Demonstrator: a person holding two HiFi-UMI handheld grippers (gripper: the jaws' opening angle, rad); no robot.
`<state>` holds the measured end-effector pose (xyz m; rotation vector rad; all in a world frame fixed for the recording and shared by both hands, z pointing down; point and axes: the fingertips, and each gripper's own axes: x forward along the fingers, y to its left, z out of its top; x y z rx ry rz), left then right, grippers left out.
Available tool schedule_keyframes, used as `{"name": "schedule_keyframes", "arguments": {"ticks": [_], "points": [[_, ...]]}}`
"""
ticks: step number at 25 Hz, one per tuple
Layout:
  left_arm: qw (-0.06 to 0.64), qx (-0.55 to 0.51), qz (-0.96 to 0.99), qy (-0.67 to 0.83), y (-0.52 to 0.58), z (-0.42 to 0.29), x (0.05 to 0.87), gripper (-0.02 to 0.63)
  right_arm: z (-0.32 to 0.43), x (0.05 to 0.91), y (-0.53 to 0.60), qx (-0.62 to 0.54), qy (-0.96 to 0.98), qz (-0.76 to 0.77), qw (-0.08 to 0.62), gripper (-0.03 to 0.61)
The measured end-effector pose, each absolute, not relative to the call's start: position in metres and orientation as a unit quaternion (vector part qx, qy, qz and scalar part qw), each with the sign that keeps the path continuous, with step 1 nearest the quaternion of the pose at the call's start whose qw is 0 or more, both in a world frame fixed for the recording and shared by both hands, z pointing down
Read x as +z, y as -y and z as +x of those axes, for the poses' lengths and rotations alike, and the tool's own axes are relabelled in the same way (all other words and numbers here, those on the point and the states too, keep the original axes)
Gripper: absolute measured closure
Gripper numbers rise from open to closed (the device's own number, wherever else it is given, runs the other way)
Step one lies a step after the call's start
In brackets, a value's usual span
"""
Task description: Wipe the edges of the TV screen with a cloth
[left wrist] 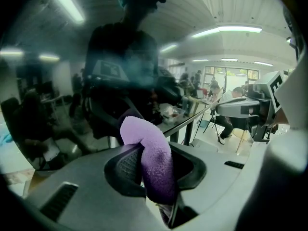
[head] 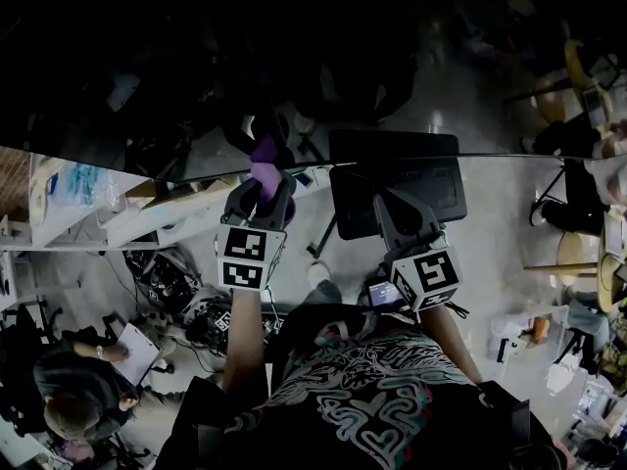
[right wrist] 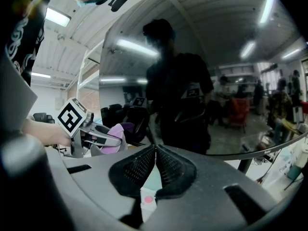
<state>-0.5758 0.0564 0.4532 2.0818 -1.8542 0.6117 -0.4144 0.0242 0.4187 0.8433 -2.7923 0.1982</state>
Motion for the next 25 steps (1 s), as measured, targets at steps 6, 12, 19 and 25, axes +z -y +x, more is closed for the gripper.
{"name": "schedule_keyframes", "arguments": {"ticks": [6, 12, 19, 25], "points": [[0.144, 0.209, 0.727, 0.638, -0.054, -0.572, 0.453, 0.505, -0.412, 0.421, -0.024, 0.070, 0.949, 0.285, 0.111, 0.548], [0.144, 0.210, 0.731, 0.633, -0.051, -0.564, 0.453, 0.505, -0.405, 0.423, -0.022, 0.074, 0.947, 0.291, 0.114, 0.548], [0.142, 0.213, 0.735, 0.627, -0.047, -0.549, 0.453, 0.505, -0.393, 0.422, -0.019, 0.074, 0.946, 0.296, 0.109, 0.548], [0.143, 0.214, 0.737, 0.624, -0.041, -0.546, 0.454, 0.505, -0.387, 0.426, -0.014, 0.077, 0.944, 0.300, 0.111, 0.548]]}}
